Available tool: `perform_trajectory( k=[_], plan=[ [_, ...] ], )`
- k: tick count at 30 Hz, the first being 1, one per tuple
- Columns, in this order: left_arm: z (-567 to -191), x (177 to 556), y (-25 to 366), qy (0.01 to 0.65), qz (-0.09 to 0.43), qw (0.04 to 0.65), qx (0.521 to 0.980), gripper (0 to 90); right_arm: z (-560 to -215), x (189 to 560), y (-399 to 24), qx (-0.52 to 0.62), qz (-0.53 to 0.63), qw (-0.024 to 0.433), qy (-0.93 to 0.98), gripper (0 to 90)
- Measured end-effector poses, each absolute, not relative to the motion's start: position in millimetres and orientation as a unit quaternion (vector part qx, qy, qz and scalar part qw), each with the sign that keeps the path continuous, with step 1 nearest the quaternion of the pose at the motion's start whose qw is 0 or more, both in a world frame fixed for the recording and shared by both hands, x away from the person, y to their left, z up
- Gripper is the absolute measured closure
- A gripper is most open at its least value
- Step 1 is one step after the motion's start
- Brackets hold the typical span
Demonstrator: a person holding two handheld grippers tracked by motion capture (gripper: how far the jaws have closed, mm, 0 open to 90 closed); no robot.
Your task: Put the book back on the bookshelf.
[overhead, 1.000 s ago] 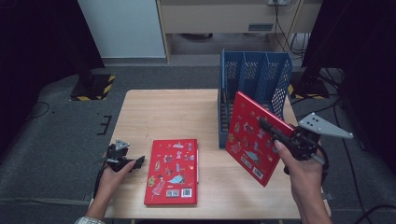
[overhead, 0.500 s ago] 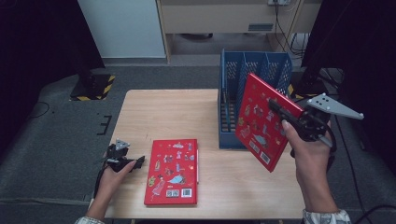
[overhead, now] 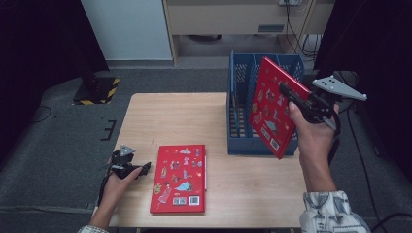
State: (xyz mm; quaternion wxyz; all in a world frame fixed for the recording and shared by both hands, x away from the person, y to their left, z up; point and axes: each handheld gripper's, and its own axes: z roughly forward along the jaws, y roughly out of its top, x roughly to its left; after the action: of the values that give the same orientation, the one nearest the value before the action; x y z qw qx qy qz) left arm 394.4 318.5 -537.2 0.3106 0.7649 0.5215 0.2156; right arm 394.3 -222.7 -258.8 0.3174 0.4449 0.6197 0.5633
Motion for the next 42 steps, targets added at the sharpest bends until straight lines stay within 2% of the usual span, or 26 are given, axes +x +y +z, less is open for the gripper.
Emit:
perform_trajectory(
  k=[14,33,42],
  plan=[
    [-537,394,318,0.522,0.215,0.311,0.765,0.0,-264,431,-219,0.462,0.533,0.355,0.613,79.8],
    [-537,394,318,0.521,0.214,0.309,0.767,0.0,-296,486,-213,0.494,0.521,0.365,0.593,79.7],
    [-537,395,318,0.521,0.214,0.309,0.766,0.0,-303,499,-204,0.494,0.518,0.367,0.594,79.7]
  ],
)
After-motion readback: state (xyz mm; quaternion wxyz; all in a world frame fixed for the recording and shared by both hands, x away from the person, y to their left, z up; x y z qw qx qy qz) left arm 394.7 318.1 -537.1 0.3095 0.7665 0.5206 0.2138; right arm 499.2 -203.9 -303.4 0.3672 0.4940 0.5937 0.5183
